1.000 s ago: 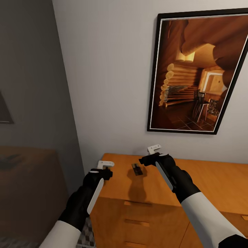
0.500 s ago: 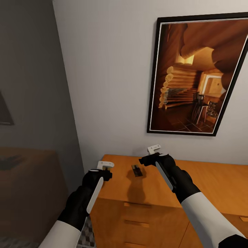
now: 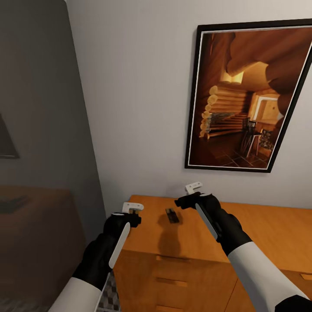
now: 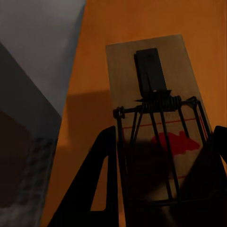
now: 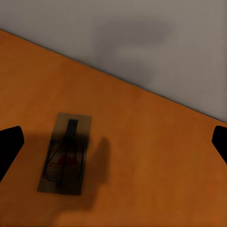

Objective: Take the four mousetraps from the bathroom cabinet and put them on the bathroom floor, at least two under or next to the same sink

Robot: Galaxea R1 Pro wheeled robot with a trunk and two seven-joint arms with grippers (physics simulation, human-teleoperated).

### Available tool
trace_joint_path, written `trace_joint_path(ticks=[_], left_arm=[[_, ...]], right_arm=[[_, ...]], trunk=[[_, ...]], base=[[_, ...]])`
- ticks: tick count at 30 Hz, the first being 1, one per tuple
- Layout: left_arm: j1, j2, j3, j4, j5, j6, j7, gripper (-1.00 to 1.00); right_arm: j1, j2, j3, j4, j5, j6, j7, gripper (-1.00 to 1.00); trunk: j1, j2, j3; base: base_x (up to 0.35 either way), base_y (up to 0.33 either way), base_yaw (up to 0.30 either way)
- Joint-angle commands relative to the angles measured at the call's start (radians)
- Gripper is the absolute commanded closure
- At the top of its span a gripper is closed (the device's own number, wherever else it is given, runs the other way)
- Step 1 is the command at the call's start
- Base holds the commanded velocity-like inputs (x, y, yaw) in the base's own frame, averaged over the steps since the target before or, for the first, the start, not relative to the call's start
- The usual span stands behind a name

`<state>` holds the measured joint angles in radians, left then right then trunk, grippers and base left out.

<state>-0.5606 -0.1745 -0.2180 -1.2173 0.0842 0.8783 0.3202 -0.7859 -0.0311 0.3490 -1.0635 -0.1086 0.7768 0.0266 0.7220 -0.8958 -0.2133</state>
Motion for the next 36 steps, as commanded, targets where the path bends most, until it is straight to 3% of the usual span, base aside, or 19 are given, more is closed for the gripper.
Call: trace_joint_path(ticks=[1,10,16,23,25,27,29,32,36], left_arm=[[-0.001,0.000,-0.001,-0.007,0.008,0.004,0.010,1.00],[-0.001,0.000,-0.001,-0.039,0.005,0.007,0.010,1.00],[-0.001,0.000,-0.001,-0.040,0.004,0.007,0.010,1.00],[-0.001,0.000,-0.001,-0.038,0.003,0.006,0.010,1.00],[-0.001,0.000,-0.002,-0.037,0.003,0.005,0.010,1.00],[-0.001,0.000,-0.002,-0.037,0.003,0.004,0.010,1.00],[-0.001,0.000,-0.003,-0.036,0.003,0.004,0.010,1.00],[-0.001,0.000,-0.003,-0.036,0.003,0.004,0.010,1.00],[-0.001,0.000,-0.003,-0.035,0.003,0.004,0.010,1.00]], right_arm=[[-0.001,-0.001,0.004,-0.001,-0.009,0.004,-0.004,-1.00],[-0.001,0.002,0.088,0.003,-0.021,0.008,0.006,-1.00],[-0.001,0.038,0.101,0.010,-0.020,0.015,0.035,-1.00],[-0.047,0.071,0.092,0.014,-0.021,0.131,0.039,-1.00],[-0.064,0.077,0.043,0.018,-0.023,0.153,0.036,-1.00],[-0.078,0.079,-0.065,0.026,-0.023,0.160,0.032,-1.00],[-0.082,0.080,-0.128,0.040,-0.022,0.161,0.029,-1.00],[-0.087,0.080,-0.177,0.079,-0.019,0.158,0.026,-1.00],[-0.113,0.081,-0.194,0.160,-0.017,0.156,0.023,-1.00]], trunk=[[0.000,-0.001,-0.002],[0.000,-0.001,-0.002],[0.000,-0.001,-0.002],[0.000,-0.001,-0.002],[0.000,-0.001,-0.002],[0.000,-0.001,-0.002],[0.000,-0.001,-0.002],[0.000,-0.001,-0.002],[0.000,-0.001,-0.002]], base=[[0.000,0.000,0.000],[0.000,0.000,0.000],[0.000,0.000,0.000],[0.000,0.000,0.000],[0.000,0.000,0.000],[0.000,0.000,0.000],[0.000,0.000,0.000],[0.000,0.000,0.000],[0.000,0.000,0.000]])
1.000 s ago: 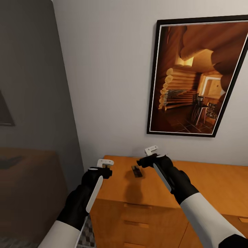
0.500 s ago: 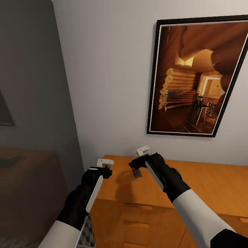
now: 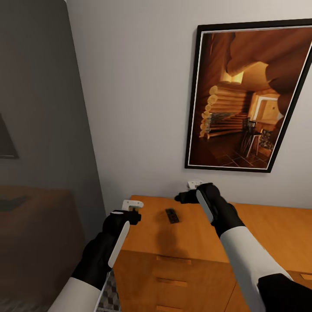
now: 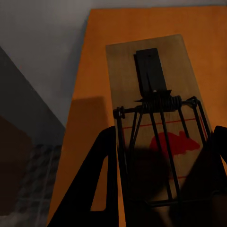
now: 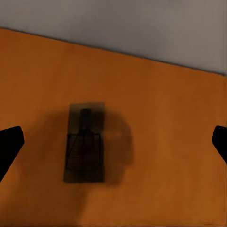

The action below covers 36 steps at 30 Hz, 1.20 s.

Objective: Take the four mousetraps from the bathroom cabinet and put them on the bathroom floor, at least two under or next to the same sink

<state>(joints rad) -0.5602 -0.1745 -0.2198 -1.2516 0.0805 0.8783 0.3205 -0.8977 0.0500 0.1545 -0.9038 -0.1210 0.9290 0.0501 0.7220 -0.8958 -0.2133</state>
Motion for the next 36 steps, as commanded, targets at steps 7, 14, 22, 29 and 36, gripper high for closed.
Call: trace_joint_path(ticks=[7,14,22,29,36], left_arm=[[-0.001,0.000,-0.002,0.000,0.007,0.004,0.008,1.00],[-0.001,0.000,-0.002,0.000,0.007,0.004,0.005,1.00],[0.000,0.000,-0.001,0.000,0.007,0.004,0.005,1.00],[-0.001,0.000,-0.001,0.000,0.007,0.004,0.005,1.00],[-0.001,0.000,-0.001,0.000,0.007,0.004,0.005,1.00]], right_arm=[[-0.149,0.017,-0.005,0.330,0.004,-0.072,-0.005,-1.00],[-0.178,0.054,0.046,0.406,0.002,-0.124,0.003,-1.00],[-0.241,0.078,0.115,0.418,-0.003,-0.094,0.001,-1.00],[-0.273,0.086,0.120,0.465,-0.005,-0.055,-0.004,-1.00],[-0.276,0.086,0.121,0.489,-0.007,-0.097,0.006,-1.00]], trunk=[[0.000,-0.001,-0.002],[0.000,-0.001,-0.002],[0.000,-0.001,-0.002],[0.000,-0.001,-0.002],[0.000,-0.001,-0.002]], base=[[0.000,0.000,0.000],[0.000,0.000,0.000],[0.000,0.000,0.000],[0.000,0.000,0.000],[0.000,0.000,0.000]])
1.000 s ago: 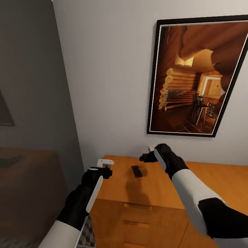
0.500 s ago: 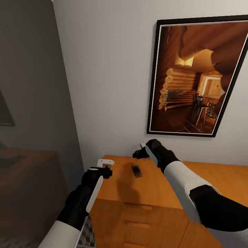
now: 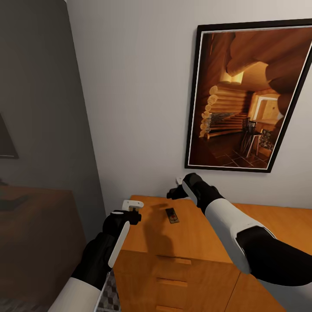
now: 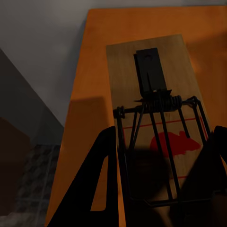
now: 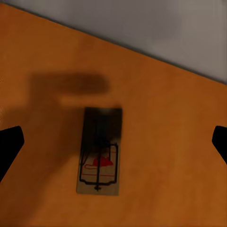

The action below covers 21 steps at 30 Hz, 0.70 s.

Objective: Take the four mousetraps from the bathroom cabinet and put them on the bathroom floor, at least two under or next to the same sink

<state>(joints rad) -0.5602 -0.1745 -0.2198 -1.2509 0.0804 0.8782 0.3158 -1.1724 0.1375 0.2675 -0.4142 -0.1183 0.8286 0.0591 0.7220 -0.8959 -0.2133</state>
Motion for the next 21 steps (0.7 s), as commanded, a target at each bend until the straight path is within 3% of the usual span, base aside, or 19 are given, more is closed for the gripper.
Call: trace_joint_path(ticks=[1,21], left_arm=[[-0.001,0.000,-0.001,-0.001,0.007,0.003,0.010,1.00],[-0.001,0.000,0.000,-0.001,0.009,-0.002,0.007,1.00]], right_arm=[[-0.001,-0.002,0.008,0.001,-0.011,-0.001,-0.001,-1.00],[-0.001,-0.003,0.006,0.010,-0.016,-0.009,0.005,-1.00]], trunk=[[0.000,-0.001,-0.002],[0.000,-0.001,-0.002]], base=[[0.000,0.000,0.000],[0.000,0.000,0.000]])
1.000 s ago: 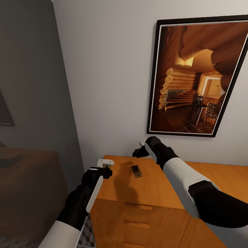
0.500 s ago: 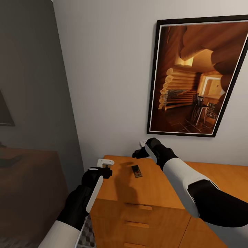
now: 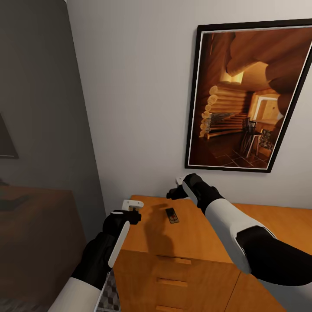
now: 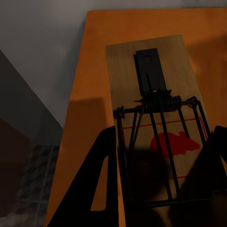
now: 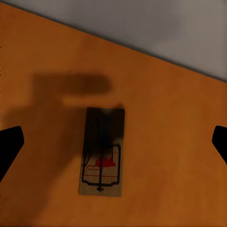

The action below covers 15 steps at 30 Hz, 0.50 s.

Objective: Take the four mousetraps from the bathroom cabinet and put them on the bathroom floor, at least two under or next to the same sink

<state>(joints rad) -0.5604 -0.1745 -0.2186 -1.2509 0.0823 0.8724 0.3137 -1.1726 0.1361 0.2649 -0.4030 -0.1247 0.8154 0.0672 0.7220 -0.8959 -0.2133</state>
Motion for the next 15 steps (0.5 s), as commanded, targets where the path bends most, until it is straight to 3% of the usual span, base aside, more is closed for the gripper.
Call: trace_joint_path(ticks=[1,15], left_arm=[[-0.001,0.000,-0.001,-0.001,0.007,0.003,0.010,1.00],[-0.001,0.000,-0.001,0.002,0.007,0.001,0.013,1.00]], right_arm=[[-0.001,-0.001,0.008,-0.001,-0.010,0.004,-0.003,-1.00],[-0.001,-0.003,0.009,0.015,-0.008,0.003,-0.004,-1.00]], trunk=[[0.000,-0.001,-0.002],[0.000,-0.001,-0.002]], base=[[0.000,0.000,0.000],[0.000,0.000,0.000]])
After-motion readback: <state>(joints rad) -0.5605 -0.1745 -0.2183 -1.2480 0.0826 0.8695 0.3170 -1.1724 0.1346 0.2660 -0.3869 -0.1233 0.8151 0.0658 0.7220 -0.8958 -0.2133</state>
